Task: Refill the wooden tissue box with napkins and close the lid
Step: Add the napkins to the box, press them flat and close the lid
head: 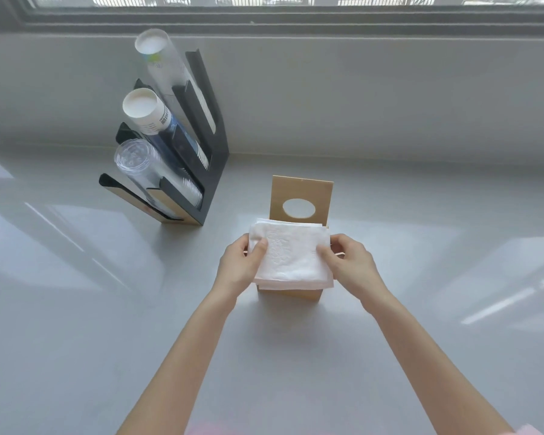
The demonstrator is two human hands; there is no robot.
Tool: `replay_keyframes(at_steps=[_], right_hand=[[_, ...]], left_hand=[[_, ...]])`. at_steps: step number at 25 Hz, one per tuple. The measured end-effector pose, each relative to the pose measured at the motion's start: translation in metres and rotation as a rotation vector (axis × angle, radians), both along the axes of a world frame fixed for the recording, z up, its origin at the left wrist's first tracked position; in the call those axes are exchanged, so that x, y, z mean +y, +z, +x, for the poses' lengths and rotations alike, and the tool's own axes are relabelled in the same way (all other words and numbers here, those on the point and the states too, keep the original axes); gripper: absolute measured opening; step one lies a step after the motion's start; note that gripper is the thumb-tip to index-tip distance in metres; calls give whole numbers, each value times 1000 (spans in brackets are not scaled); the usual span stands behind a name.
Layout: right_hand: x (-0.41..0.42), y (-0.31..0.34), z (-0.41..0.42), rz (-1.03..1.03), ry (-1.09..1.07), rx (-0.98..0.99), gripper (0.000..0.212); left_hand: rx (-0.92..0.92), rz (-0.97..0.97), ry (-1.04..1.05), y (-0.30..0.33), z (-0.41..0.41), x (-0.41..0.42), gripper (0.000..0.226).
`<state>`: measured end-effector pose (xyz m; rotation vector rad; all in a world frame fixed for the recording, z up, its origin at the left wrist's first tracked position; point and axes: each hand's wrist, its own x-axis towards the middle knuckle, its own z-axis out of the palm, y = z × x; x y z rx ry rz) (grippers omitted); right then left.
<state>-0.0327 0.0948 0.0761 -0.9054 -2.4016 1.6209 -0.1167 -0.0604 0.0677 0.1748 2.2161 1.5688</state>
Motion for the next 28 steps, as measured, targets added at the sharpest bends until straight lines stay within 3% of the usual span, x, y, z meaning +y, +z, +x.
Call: replay_keyframes(at_steps=[6,9,14,18,28], right_hand=[[8,-6,-28,151,-4,-68,26],[8,-14,-36,249,-1,-117,28],[5,-22,-40,446,60,-211,24],[1,-23,-41,689,127,-305,5],[-1,-30,-52,938,313,-463,12]], left_hand=[[117,-121,-59,-5,-30,9,17],[195,-287,-106,-12,-39,16,11],[395,-463,-187,-22,-43,27,33],[557,-557,-228,-30,-41,29,19],[800,-867,-459,-35,-40,35,21]])
